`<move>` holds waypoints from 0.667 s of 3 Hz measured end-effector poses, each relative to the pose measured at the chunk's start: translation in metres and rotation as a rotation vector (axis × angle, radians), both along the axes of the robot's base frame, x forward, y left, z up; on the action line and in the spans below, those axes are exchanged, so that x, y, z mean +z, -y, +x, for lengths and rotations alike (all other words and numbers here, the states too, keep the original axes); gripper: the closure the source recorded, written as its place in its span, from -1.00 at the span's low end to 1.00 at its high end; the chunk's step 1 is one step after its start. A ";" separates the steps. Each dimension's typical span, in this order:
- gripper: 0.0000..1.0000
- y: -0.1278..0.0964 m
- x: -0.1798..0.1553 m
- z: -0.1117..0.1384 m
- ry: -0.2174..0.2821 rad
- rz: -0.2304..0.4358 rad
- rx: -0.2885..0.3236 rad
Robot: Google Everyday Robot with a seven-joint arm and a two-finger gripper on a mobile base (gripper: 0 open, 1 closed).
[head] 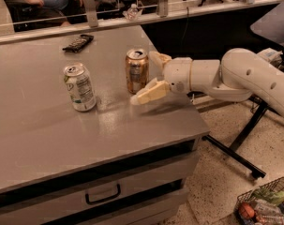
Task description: Move orange can near rxbar chocolate
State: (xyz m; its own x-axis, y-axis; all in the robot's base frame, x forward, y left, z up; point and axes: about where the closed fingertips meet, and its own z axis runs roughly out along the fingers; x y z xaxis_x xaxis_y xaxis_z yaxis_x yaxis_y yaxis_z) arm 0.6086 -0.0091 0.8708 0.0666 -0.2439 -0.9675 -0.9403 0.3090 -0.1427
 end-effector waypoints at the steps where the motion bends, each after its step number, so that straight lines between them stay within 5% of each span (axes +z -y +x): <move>1: -0.51 -0.012 -0.007 0.013 -0.008 0.005 0.036; 2: -0.08 -0.017 -0.010 0.018 -0.010 0.005 0.055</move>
Offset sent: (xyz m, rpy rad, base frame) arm 0.0252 0.0176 -0.0135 0.0032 0.0118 0.0688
